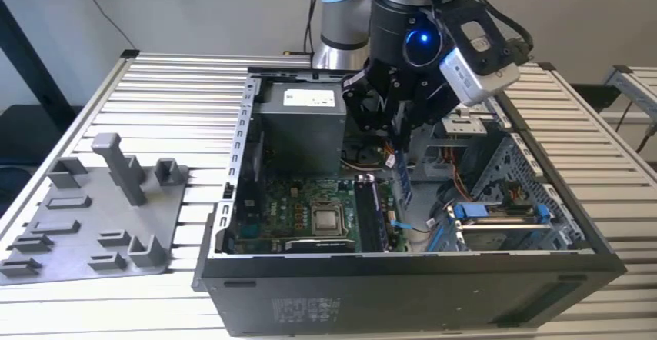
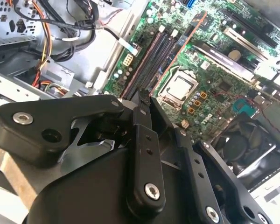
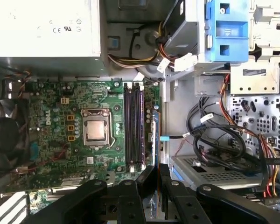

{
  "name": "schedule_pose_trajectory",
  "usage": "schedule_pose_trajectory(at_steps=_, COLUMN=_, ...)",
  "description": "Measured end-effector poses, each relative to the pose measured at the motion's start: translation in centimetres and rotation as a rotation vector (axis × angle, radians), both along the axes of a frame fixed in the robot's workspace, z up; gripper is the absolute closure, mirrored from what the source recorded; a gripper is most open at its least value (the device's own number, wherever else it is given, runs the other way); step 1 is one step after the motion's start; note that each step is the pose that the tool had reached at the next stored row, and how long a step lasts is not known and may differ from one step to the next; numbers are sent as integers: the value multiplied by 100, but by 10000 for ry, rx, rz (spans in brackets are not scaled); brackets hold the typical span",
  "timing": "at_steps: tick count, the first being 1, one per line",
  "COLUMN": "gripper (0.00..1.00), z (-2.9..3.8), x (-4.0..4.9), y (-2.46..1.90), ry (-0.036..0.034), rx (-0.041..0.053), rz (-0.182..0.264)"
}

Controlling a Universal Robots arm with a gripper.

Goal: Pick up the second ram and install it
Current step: 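Insert the second ram into the second slot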

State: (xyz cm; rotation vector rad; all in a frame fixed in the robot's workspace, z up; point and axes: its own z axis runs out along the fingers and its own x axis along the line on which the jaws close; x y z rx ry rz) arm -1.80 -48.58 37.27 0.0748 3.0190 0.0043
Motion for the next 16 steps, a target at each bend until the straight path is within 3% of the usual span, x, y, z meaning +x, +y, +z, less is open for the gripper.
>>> schedule_pose_trajectory(at_steps=5, gripper=83, z=-3, x=-24, y=28, ry=-1, rx=-1, rz=-192)
schedule_pose_trajectory(at_steps=7, gripper=83, z=-3, x=-27, y=91, ry=0, rx=-1, rz=-196)
schedule_pose_trajectory(at_steps=12, gripper=83, z=-3, x=-29, y=303, ry=0, rx=-12, rz=-189)
schedule_pose_trajectory(at_steps=16, gripper=83, z=-17, x=-27, y=353, ry=-7, rx=-8, rz=-48)
